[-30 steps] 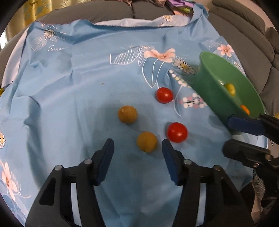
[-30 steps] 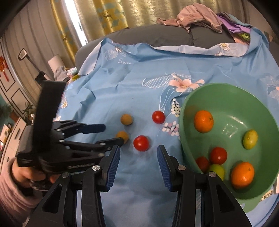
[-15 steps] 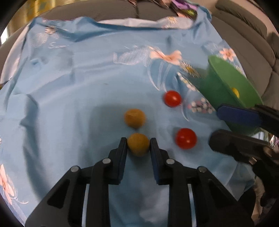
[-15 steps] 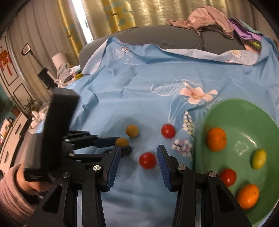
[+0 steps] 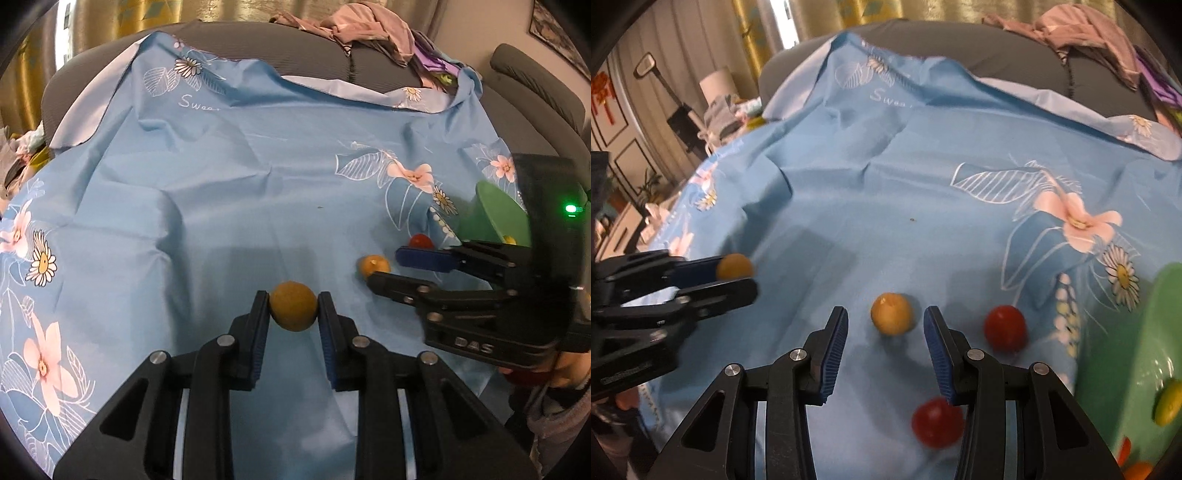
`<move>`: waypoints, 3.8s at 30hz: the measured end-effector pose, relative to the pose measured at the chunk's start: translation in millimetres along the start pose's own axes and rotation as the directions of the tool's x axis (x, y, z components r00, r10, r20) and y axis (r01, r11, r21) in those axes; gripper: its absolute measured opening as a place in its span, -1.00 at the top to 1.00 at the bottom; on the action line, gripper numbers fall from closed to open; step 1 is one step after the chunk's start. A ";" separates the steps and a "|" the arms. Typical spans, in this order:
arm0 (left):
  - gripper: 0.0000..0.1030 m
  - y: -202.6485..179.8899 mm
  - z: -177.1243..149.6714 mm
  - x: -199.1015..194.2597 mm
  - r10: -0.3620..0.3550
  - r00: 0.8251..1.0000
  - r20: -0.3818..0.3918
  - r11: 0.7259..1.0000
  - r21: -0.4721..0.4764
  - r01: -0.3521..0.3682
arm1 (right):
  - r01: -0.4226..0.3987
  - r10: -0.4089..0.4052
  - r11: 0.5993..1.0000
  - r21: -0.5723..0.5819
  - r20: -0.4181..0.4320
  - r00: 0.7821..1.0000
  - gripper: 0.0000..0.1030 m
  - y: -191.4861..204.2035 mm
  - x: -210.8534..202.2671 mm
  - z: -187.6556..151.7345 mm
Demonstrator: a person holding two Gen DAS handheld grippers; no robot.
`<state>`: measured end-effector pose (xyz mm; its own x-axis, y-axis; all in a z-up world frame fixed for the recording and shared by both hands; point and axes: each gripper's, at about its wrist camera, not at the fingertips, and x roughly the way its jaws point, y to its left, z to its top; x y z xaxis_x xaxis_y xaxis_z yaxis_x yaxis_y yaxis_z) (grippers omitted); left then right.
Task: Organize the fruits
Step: 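Grasp a small brown fruit with the left tool while the right tool grasps another, then carry both small fruits over the bowl and open both tools, then grasp a red tomato with the left tool while the right tool grasps another tomato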
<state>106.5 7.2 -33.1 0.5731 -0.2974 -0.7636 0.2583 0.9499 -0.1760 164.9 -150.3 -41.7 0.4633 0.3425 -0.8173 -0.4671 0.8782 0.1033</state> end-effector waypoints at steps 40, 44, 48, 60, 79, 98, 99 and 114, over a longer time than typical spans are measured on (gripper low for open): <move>0.49 -110.4 17.7 -31.8 -0.090 0.996 0.025 0.977 0.194 0.084 | 0.072 -0.102 0.989 0.131 0.233 0.967 0.43 -32.5 -117.8 -44.9; 0.49 -139.1 27.4 -29.4 -0.123 0.992 0.026 0.964 0.242 0.113 | 0.098 -0.141 0.980 0.174 0.252 0.957 0.43 -51.6 -134.8 -54.2; 0.49 -169.1 37.6 -23.0 -0.156 0.988 0.018 0.945 0.295 0.143 | 0.125 -0.180 0.968 0.219 0.257 0.949 0.43 -71.2 -147.4 -64.3; 0.48 -235.6 50.2 16.8 -0.180 0.982 -0.052 0.901 0.393 0.186 | 0.205 -0.286 0.918 0.340 0.207 0.936 0.43 -121.1 -160.8 -92.5; -0.27 -139.1 29.9 8.2 -0.054 0.997 -0.054 0.973 0.224 0.064 | 0.168 -0.280 0.886 0.431 0.210 0.937 0.41 -134.6 -165.2 -106.1; 0.30 -135.9 2.8 72.3 -0.051 0.983 -0.175 0.970 0.225 0.091 | 0.082 -0.164 0.948 0.308 0.252 0.954 0.41 -89.7 -151.2 -87.1; 0.38 -136.3 2.4 74.5 -0.056 0.982 -0.178 0.970 0.225 0.096 | 0.081 -0.162 0.949 0.305 0.252 0.954 0.41 -89.0 -150.3 -86.1; 0.41 -61.2 0.8 22.5 -0.073 0.995 -0.062 0.995 0.061 0.077 | 0.042 -0.059 0.995 0.090 0.199 0.978 0.41 -34.2 -109.2 -40.5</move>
<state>104.2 -57.8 -39.0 0.5034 -0.3596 -0.7857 0.3490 0.9164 -0.1958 99.8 -231.3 21.1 0.6307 0.3492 -0.6931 -0.3774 0.9184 0.1193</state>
